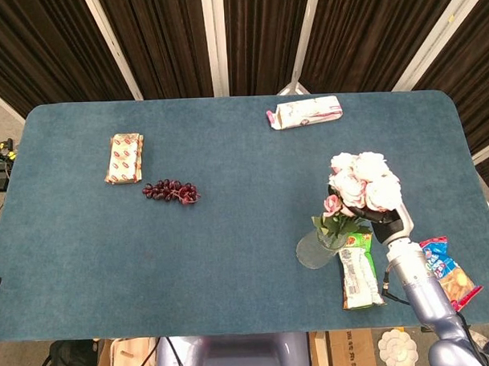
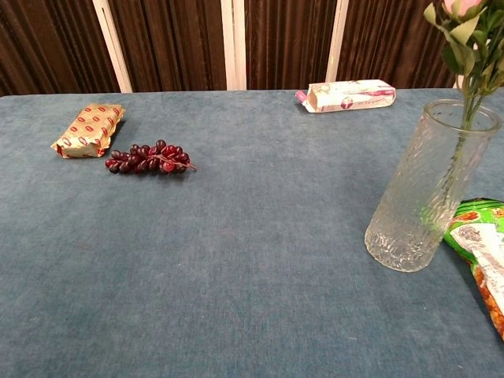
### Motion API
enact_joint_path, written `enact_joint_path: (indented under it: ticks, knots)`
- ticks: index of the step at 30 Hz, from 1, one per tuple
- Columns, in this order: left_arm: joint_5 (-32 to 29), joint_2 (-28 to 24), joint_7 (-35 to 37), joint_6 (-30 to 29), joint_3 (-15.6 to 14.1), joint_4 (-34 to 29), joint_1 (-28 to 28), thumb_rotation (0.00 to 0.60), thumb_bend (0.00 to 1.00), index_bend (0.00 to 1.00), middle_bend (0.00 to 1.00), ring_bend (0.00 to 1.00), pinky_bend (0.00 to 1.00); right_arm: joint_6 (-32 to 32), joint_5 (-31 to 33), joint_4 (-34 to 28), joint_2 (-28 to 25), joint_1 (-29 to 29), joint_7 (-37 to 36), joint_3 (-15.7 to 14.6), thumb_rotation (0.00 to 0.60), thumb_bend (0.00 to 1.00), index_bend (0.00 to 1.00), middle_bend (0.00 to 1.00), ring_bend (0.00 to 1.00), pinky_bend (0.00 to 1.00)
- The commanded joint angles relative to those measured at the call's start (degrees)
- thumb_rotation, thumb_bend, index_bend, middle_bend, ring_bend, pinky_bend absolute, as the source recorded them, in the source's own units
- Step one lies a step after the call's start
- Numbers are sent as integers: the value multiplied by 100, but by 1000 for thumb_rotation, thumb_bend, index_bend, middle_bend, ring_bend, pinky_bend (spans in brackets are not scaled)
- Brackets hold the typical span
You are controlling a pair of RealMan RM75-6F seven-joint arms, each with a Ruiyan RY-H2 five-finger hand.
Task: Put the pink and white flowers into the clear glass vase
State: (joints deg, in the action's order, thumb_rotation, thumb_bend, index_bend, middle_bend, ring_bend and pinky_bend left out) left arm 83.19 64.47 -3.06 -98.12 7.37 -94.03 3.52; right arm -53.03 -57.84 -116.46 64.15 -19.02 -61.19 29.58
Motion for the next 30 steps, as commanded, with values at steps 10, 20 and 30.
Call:
enact_joint_path:
  ticks: [10, 20, 30]
  knots:
    - [-21, -14, 41, 7, 10, 4, 2, 600, 194, 98, 18, 0, 20, 397, -741, 118, -80, 6, -340, -127, 600, 217, 437, 317, 238, 0]
    - [-43, -23, 38, 25, 10, 0, 2, 600, 194, 98, 12, 0, 20, 792, -1689, 172, -431, 30, -1020, -368, 600, 132, 230, 143, 98, 0]
    - [-48, -15, -25, 51, -3, -16, -7, 600, 194, 98, 11, 0, 20, 486, -2484, 298, -944, 209, -1915, -629, 600, 128, 227, 124, 82, 0]
